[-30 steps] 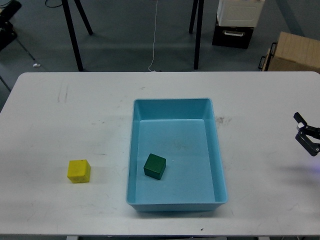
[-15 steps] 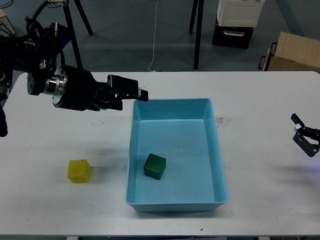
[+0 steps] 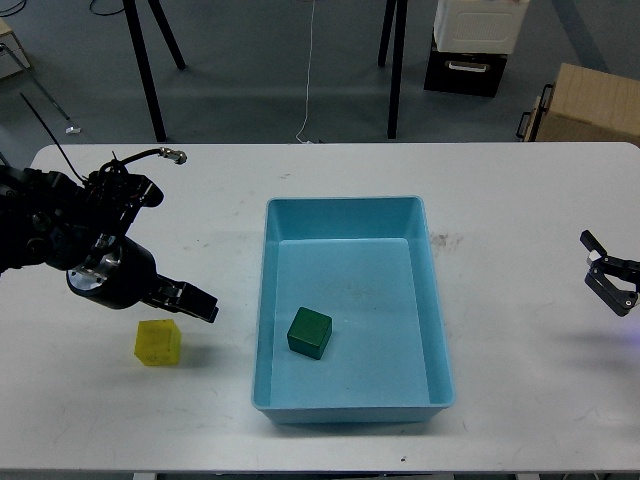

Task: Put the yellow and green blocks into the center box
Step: 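Move the left gripper over the yellow cube and lower it, then close the left gripper on the yellow cube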

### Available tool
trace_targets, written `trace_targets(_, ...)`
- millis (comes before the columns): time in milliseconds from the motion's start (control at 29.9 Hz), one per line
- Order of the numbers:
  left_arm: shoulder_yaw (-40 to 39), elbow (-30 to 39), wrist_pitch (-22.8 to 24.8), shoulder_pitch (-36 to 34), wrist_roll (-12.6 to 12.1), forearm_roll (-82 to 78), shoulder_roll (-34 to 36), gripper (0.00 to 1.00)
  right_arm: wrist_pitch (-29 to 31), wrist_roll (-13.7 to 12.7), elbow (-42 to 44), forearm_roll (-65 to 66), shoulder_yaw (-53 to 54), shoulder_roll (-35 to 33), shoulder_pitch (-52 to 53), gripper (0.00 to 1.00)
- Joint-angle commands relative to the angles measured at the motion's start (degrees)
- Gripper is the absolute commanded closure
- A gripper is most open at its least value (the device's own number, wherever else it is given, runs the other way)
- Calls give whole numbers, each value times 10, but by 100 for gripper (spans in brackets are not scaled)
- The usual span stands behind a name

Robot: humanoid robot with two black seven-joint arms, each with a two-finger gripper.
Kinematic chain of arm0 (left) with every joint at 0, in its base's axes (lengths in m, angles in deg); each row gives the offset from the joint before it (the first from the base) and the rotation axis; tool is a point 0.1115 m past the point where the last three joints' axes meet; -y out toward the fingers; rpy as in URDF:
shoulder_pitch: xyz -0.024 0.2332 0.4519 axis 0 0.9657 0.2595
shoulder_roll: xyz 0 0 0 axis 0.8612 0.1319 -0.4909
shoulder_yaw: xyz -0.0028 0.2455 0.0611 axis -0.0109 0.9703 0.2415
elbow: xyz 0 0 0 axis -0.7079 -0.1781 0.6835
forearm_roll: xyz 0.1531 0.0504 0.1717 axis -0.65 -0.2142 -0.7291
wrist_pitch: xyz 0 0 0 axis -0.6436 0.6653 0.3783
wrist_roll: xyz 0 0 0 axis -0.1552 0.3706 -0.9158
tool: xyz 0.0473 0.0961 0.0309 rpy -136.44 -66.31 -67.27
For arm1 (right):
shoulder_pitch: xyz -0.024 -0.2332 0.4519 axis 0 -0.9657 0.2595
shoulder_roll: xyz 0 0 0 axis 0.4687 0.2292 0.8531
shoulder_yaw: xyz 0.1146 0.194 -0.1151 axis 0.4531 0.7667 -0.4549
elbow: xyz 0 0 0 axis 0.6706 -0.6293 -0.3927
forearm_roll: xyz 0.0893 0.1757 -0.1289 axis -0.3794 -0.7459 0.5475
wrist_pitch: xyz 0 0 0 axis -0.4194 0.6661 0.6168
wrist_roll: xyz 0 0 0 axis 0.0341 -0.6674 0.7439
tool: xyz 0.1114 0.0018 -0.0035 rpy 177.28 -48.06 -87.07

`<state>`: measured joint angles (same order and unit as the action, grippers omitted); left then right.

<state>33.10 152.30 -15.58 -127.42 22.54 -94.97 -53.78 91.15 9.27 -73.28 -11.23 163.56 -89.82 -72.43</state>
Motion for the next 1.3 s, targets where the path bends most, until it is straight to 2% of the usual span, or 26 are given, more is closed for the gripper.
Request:
trace_targets(0,-2,-57,0,40,4,-2,-3,0,0,0,0,8,-1,1,-1,0)
trace_targets(134,-7,-95,0,69,6,-20,-3,0,0,0,1,12,-1,1,-1,0)
trace_targets(535,-55,-129,0,152,6,-24,-12,0,0,0,1,30,-2,11,-2,0)
trace_targets(1270,-51,-108,0,164,4,-60,-5,1,0,0,1,30,-2,11,-6,0)
